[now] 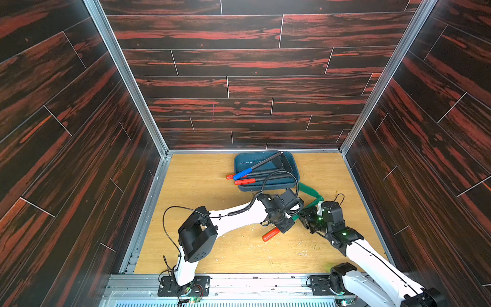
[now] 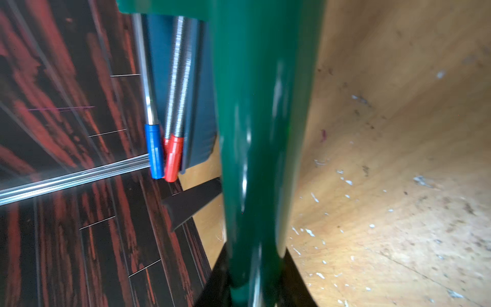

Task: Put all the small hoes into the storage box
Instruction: Pick up the hoe from the center of the board.

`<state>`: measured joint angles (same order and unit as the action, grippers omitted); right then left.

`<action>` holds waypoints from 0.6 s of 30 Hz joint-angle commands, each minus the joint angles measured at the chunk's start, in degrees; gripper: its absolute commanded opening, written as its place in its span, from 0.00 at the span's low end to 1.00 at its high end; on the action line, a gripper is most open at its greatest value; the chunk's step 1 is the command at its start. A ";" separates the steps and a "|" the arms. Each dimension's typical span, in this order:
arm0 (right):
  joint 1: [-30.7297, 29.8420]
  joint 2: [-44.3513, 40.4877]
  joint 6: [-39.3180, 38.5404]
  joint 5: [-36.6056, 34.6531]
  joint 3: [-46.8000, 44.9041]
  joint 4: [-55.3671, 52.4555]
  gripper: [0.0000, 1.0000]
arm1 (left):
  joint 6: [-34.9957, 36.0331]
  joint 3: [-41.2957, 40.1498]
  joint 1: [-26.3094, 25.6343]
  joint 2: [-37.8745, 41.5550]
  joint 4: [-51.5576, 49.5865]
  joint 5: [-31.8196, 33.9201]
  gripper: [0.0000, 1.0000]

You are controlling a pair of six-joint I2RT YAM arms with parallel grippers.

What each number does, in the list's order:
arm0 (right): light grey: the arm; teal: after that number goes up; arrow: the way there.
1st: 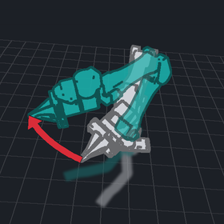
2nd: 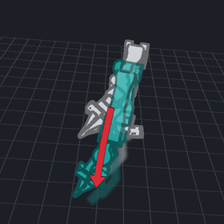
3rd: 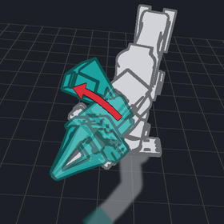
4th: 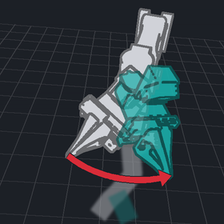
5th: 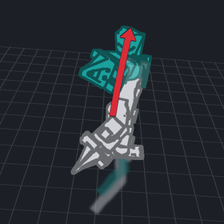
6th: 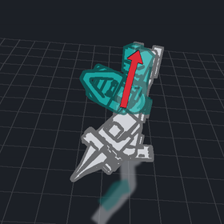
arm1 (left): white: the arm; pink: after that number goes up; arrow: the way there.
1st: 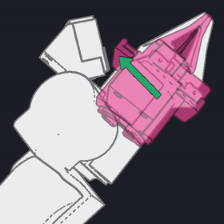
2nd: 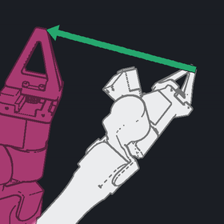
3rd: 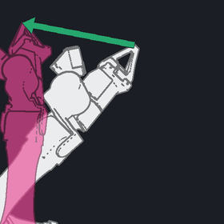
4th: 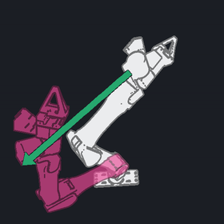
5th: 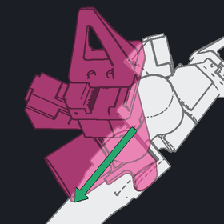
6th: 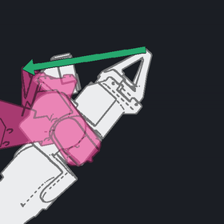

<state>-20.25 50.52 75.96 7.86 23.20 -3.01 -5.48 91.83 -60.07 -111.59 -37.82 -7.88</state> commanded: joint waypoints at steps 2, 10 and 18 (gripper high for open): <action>-0.32 -1.65 -5.37 0.38 1.76 0.98 0.23 | 4.80 4.16 -0.32 4.71 -3.99 1.36 0.00; -0.33 -2.44 -6.00 0.40 1.89 0.89 0.36 | 6.05 6.52 -0.26 5.54 -5.52 2.33 0.00; -0.25 -3.06 -7.63 -0.37 2.90 -0.58 0.45 | 7.57 5.11 -0.30 7.70 -3.68 3.74 0.00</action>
<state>-20.53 48.62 71.05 8.71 23.75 -5.26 -0.40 96.40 -60.07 -107.96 -41.56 -4.75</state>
